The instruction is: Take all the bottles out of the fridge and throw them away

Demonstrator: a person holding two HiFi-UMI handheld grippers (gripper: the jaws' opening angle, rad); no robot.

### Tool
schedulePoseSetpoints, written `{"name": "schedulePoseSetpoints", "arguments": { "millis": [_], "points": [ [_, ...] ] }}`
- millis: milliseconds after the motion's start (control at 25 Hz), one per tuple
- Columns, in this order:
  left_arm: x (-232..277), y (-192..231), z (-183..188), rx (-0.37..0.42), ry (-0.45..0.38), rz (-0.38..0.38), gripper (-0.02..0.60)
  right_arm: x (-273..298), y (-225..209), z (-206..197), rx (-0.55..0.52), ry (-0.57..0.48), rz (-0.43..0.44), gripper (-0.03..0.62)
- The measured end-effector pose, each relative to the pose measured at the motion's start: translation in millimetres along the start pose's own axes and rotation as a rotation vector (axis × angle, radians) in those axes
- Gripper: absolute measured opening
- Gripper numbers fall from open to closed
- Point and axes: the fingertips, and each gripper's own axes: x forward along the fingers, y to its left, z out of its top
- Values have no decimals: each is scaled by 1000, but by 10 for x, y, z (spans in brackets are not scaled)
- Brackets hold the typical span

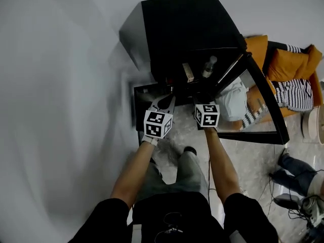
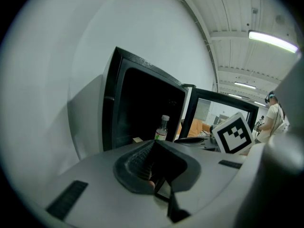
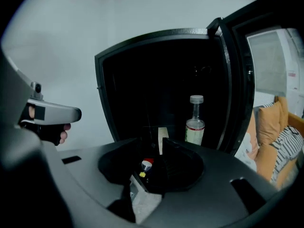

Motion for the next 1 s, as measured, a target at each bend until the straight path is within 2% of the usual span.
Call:
{"name": "schedulePoseSetpoints", "arguments": {
  "millis": [200,320,600,640,680,720,840,1000],
  "points": [
    [334,260,-364,15,-44,4,2,712,-145,-310,-24,-20,-22,224],
    [513,405,-533,24,-66,2,2,1142,-273,-403,-31,-31,-46,258],
    [673,724,-859,31,-102,9,2,1727,-388,-532,-67,-38,-109,258],
    [680,763,-891,29,-102,12,2,1740,-403,-538,-68,-44,-121,250],
    [682,796,-913,27,-103,15,2,1739,-412,-534,-66,-55,-129,195],
    [677,823,-928,26,-103,18,2,1731,-414,-528,-63,-64,-132,186],
    [628,883,-927,22,-107,23,2,1683,-398,-537,-58,-70,-133,183],
    [528,862,-746,14,-107,26,2,1474,-365,-431,-47,-69,-125,183]
  ]
}}
